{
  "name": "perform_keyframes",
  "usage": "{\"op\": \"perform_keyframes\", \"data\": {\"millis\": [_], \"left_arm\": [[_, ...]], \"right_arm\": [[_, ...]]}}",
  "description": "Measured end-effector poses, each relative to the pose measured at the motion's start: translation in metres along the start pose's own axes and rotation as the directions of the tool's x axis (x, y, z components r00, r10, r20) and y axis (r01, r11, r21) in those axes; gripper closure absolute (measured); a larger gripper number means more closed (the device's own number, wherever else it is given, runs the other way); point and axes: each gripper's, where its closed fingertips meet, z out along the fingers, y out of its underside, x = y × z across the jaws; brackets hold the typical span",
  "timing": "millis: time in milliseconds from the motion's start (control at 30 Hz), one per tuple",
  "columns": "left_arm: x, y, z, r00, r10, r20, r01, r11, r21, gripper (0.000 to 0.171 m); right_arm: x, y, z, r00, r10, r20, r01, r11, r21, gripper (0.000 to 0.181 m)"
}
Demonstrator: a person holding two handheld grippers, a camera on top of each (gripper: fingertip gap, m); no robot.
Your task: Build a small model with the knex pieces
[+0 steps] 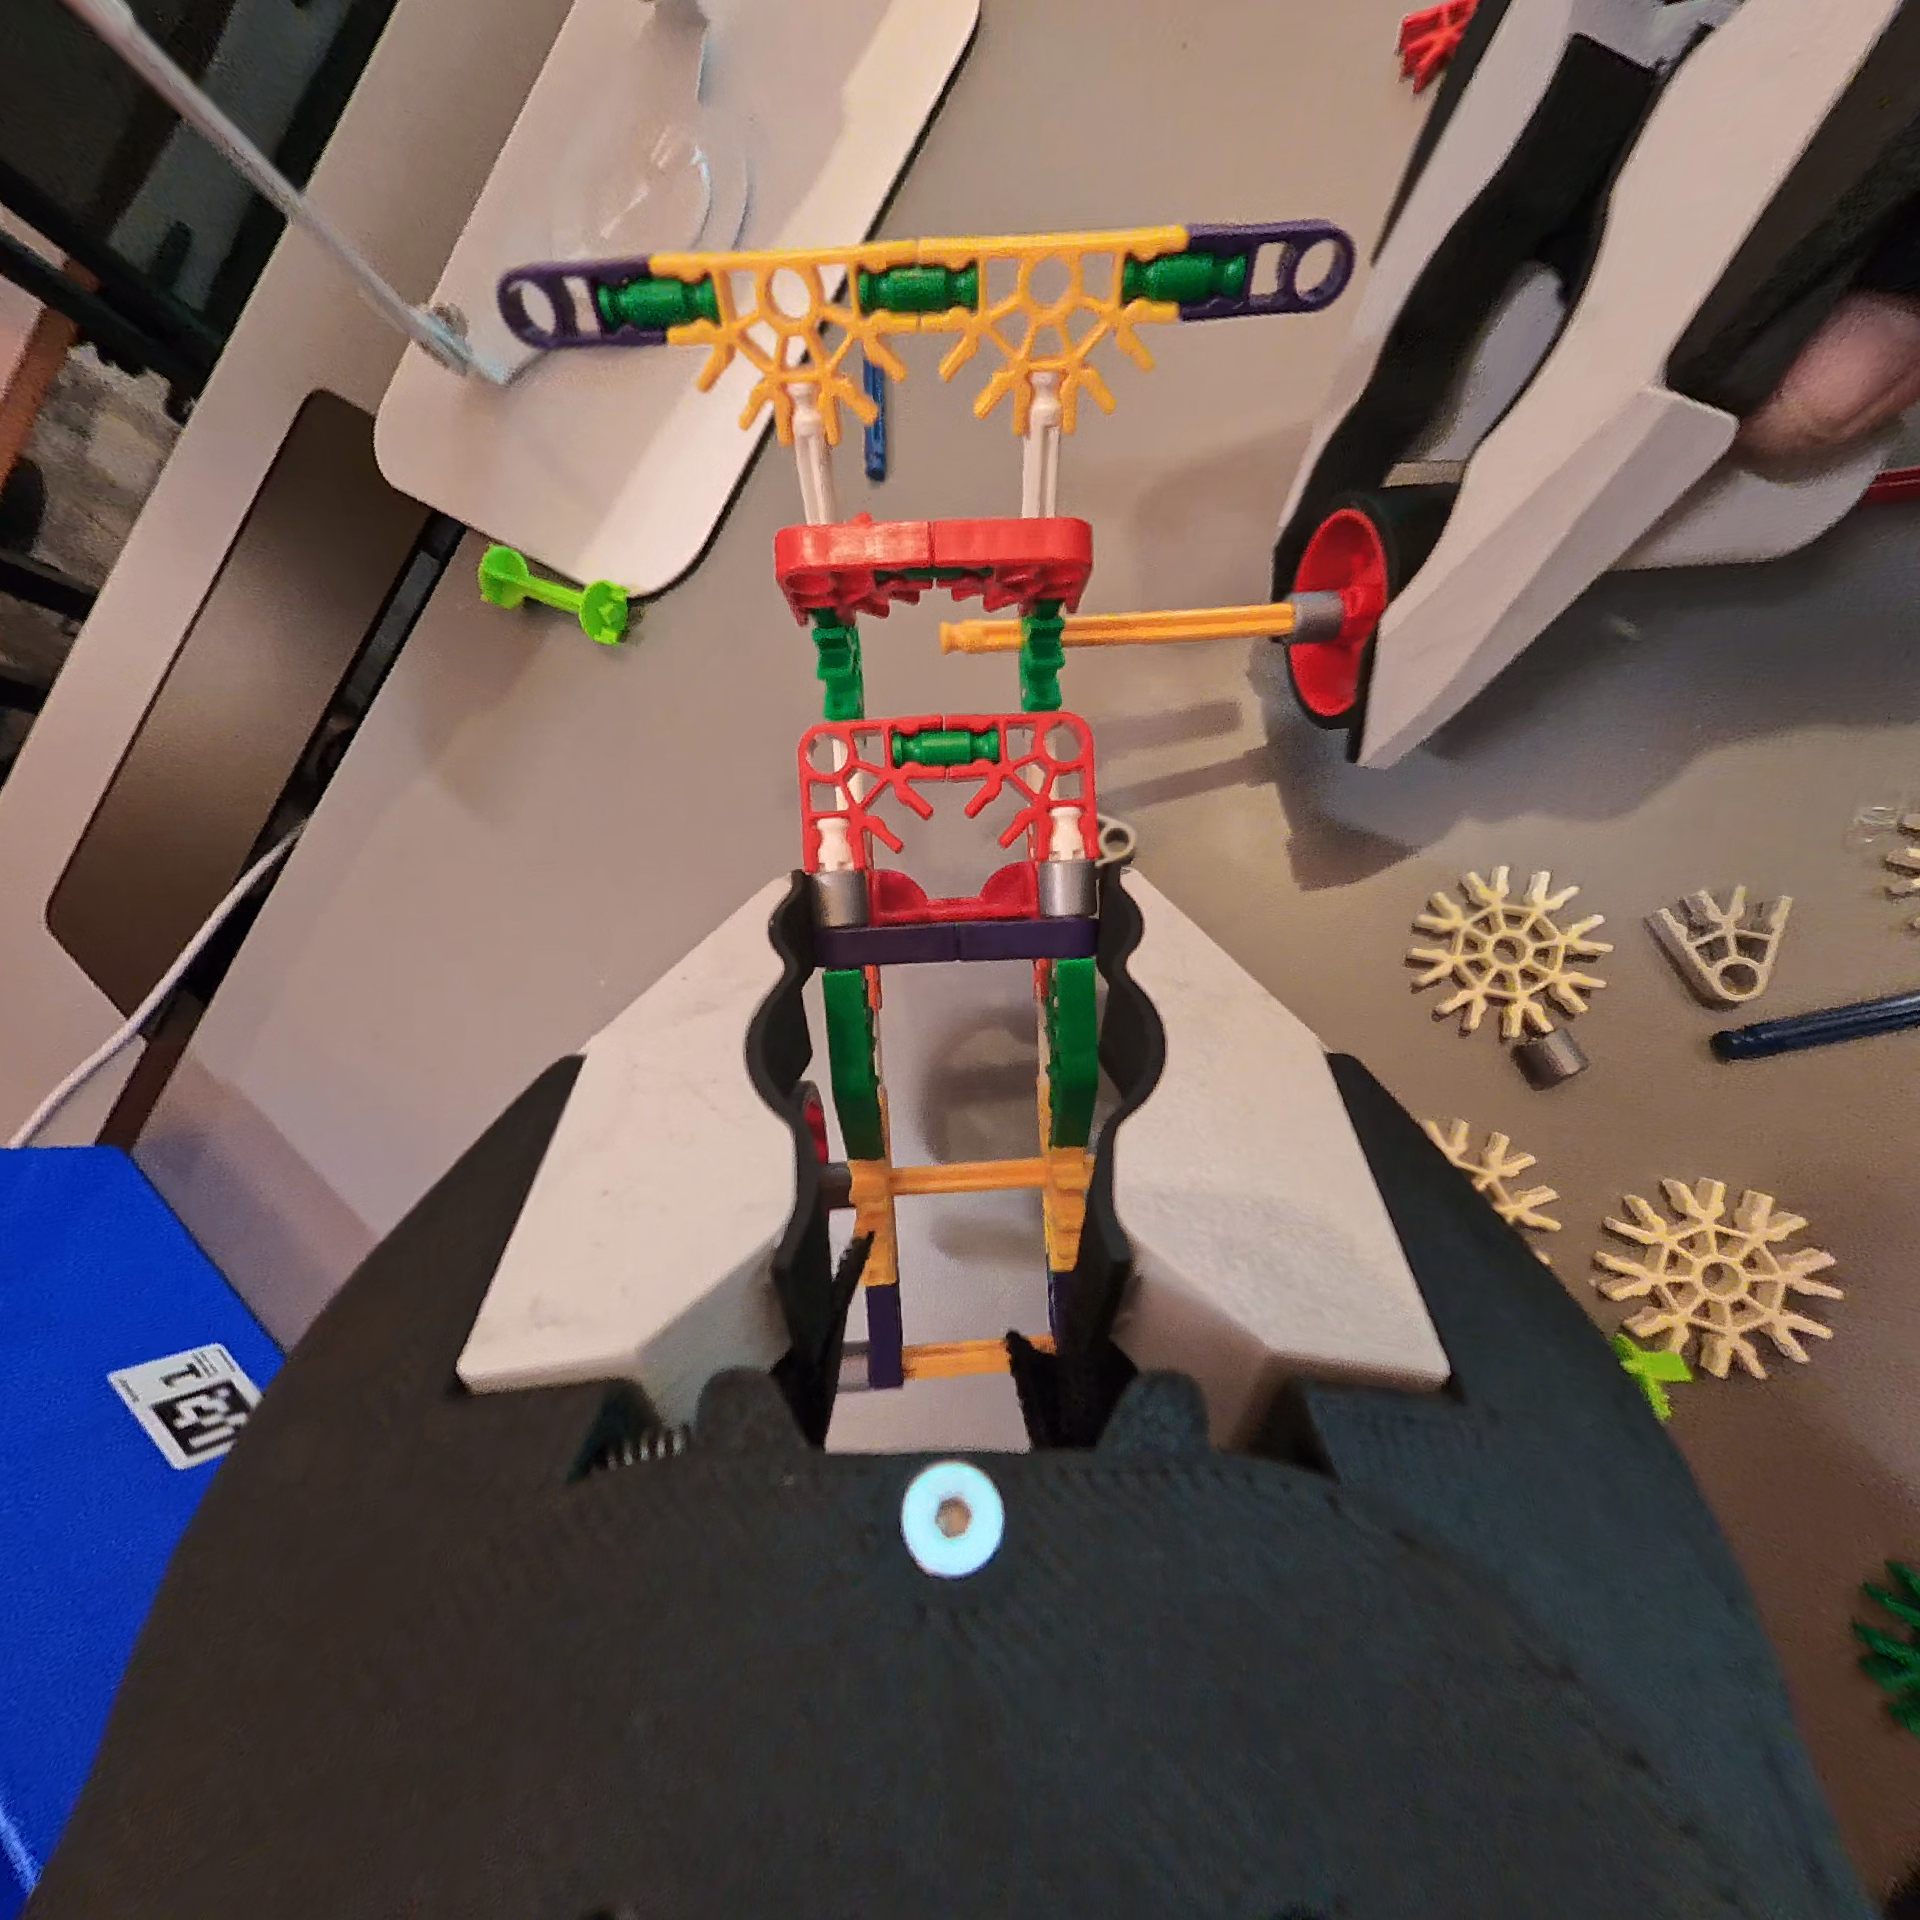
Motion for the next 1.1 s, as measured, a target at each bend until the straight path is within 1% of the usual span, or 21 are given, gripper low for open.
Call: {"op": "perform_keyframes", "data": {"millis": [67, 233, 467, 667, 733, 800, 867, 933, 1000, 1100], "left_arm": [[0.003, -0.003, -0.001, 1.0, 0.021, 0.006, -0.021, 1.0, 0.004, 0.12], [0.009, -0.012, -0.004, 1.0, 0.028, -0.013, -0.028, 0.998, 0.055, 0.12], [0.015, -0.02, -0.006, 0.998, 0.058, -0.017, -0.057, 0.995, 0.087, 0.121], [0.016, -0.026, -0.01, 0.997, 0.077, 0.002, -0.077, 0.989, 0.127, 0.121], [0.016, -0.028, -0.011, 0.997, 0.078, 0.007, -0.079, 0.987, 0.137, 0.121], [0.017, -0.028, -0.012, 0.994, 0.108, 0.018, -0.109, 0.985, 0.137, 0.121], [0.016, -0.03, -0.014, 0.992, 0.125, 0.031, -0.128, 0.98, 0.149, 0.121], [0.019, -0.03, -0.017, 0.985, 0.167, 0.034, -0.171, 0.973, 0.153, 0.121], [0.029, -0.032, -0.017, 0.971, 0.236, 0.022, -0.237, 0.959, 0.153, 0.121], [0.04, -0.038, -0.016, 0.955, 0.294, 0.029, -0.295, 0.943, 0.154, 0.121]], "right_arm": [[0.0, -0.002, -0.002, 1.0, 0.002, 0.003, -0.002, 1.0, 0.015, 0.136], [-0.001, -0.003, -0.005, 1.0, -0.008, -0.001, 0.008, 0.999, 0.04, 0.136], [-0.002, -0.006, -0.01, 1.0, -0.006, -0.001, 0.006, 0.997, 0.078, 0.136], [-0.006, -0.009, -0.018, 0.996, 0.071, 0.056, -0.077, 0.989, 0.123, 0.136], [-0.006, -0.01, -0.02, 0.996, 0.074, 0.053, -0.08, 0.988, 0.13, 0.136], [-0.008, -0.008, -0.019, 0.996, 0.076, 0.048, -0.081, 0.99, 0.119, 0.136], [-0.011, -0.009, -0.019, 0.992, 0.103, 0.075, -0.111, 0.987, 0.119, 0.136], [-0.012, -0.009, -0.02, 0.993, 0.094, 0.069, -0.101, 0.989, 0.107, 0.136], [-0.015, -0.009, -0.022, 0.996, 0.074, 0.058, -0.079, 0.993, 0.092, 0.135], [-0.012, -0.014, -0.026, 0.996, 0.077, 0.046, -0.082, 0.989, 0.122, 0.136]]}}
